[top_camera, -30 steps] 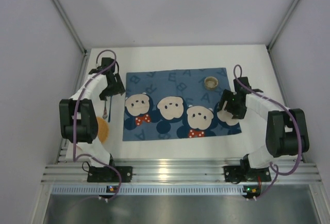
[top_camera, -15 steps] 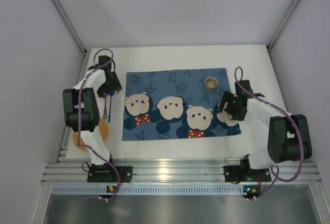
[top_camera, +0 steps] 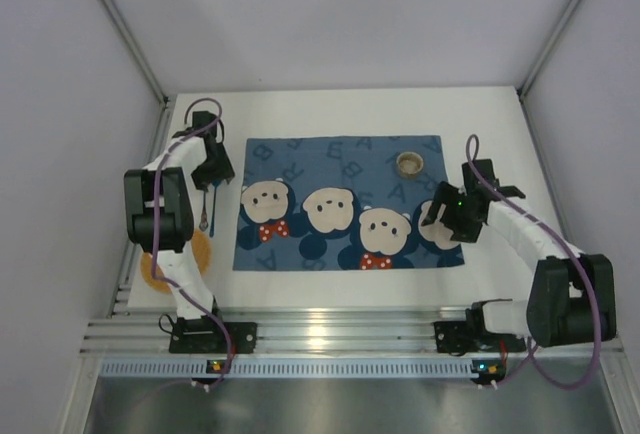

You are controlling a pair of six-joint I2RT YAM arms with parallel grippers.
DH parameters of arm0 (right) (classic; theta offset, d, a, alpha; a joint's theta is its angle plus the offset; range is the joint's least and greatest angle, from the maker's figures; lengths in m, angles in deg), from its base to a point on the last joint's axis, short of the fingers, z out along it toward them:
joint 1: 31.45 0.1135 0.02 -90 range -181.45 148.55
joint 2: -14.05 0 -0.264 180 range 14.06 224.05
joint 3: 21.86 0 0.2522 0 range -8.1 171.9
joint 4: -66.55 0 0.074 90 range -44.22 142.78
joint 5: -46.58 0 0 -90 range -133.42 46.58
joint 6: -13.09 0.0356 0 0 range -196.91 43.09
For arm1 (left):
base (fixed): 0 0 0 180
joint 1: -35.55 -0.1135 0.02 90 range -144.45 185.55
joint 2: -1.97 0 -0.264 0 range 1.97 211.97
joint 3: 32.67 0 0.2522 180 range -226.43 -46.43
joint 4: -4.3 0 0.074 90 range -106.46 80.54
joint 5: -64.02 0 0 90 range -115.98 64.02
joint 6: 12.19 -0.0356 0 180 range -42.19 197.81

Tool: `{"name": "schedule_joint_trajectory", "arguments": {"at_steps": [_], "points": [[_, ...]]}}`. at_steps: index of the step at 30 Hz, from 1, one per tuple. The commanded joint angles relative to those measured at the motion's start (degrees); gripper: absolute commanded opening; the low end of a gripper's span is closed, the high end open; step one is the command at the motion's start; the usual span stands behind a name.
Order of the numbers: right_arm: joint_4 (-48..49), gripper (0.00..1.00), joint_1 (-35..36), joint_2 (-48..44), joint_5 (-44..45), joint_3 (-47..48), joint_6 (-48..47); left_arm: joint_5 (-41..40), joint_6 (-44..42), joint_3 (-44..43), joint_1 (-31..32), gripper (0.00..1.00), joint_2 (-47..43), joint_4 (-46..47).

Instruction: Set the dinner table for one person

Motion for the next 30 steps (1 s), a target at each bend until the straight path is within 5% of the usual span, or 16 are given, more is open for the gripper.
{"name": "schedule_joint_trajectory", "arguments": {"at_steps": [1, 9, 20, 23, 30], "points": [[-4.8, 0.83, -0.4, -4.9, -0.1, 4.2, 0.9, 1.0, -1.1, 0.5, -0.9, 0.63, 1.6, 3.1], [-10.6, 0.84, -0.4, -9.1, 0.6, 9.2, 0.9, 2.8, -0.8, 0.2, -2.8, 0.54, 4.2, 2.8], [-13.7, 0.84, -0.4, -12.7, 2.9, 8.4, 0.6, 7.5, -0.9, 1.7, -4.6, 0.17, 8.0, 4.0], [-14.6, 0.84, -0.4, -14.3, 3.6, 7.9, 0.5, 7.6, -1.6, 1.7, -4.9, 0.01, 8.9, 4.1], [-17.5, 0.84, -0.4, -18.7, 3.9, 8.5, 0.4, 10.0, -1.3, 0.5, -5.0, 0.00, 7.1, 3.2]]}}
